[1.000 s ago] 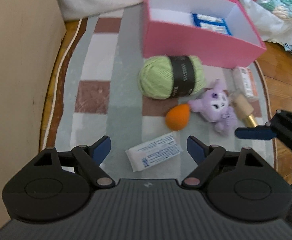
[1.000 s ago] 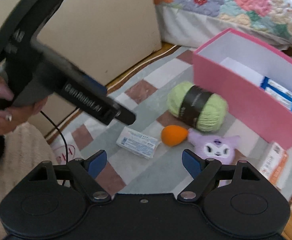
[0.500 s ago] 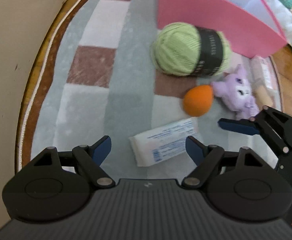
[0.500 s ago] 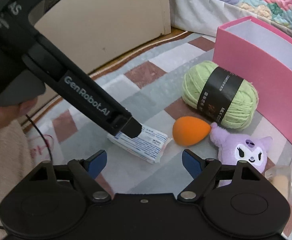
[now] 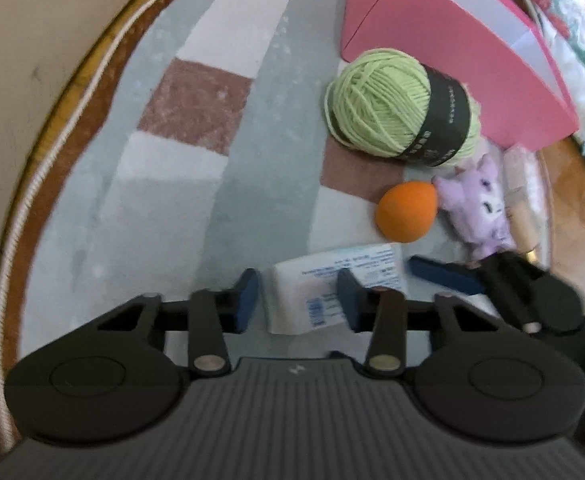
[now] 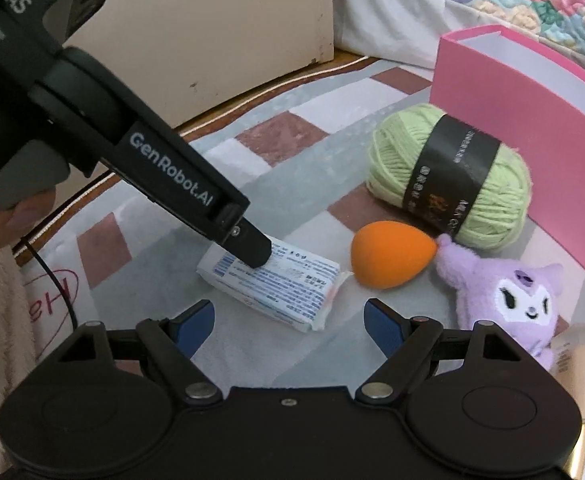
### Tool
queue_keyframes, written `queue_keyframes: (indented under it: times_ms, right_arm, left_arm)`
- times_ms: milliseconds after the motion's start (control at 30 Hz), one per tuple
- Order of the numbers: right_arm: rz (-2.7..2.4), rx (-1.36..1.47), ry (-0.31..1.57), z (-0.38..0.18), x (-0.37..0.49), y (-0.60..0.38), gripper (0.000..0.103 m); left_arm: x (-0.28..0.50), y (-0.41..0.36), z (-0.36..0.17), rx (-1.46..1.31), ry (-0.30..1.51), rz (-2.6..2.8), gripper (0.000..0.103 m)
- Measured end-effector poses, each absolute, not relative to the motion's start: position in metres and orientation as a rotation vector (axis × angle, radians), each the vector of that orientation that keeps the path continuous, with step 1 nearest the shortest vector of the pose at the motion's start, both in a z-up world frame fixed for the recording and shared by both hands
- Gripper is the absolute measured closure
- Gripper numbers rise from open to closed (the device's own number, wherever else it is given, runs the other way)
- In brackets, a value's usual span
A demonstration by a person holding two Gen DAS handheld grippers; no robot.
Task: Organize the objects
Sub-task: 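Grasp the white soap bar with the right tool and lift it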
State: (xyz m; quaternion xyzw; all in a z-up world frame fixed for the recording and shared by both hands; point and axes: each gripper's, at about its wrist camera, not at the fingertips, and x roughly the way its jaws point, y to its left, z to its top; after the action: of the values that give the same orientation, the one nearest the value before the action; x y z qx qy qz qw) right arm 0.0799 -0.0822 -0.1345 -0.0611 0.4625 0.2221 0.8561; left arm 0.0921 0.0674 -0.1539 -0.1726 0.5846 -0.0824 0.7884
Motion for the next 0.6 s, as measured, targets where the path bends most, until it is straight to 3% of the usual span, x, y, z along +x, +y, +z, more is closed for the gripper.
queue_keyframes:
  times_ms: [33, 133, 167, 600]
  right_arm:
    - [0.472, -0.123, 0.979, -0.137, 0.081, -0.082, 0.019]
    - [0.476, -0.088, 0.968, -0.140, 0.080, -0.084, 0.041]
    - [0.480, -0.083, 0.972, -0.139, 0.080, -0.084, 0.043]
    - [0.469, -0.049, 0.988, -0.136, 0.076, -0.101, 0.045]
  left_arm:
    - [0.092, 0.068, -0.154, -0.385, 1.260, -0.181, 0.069]
    - [0.089, 0.070, -0.157, -0.436, 1.257, -0.172, 0.070]
    - [0.088, 0.072, -0.158, -0.463, 1.256, -0.168, 0.070]
    - [0.080, 0.044, -0.150, -0.405, 1.218, -0.239, 0.068]
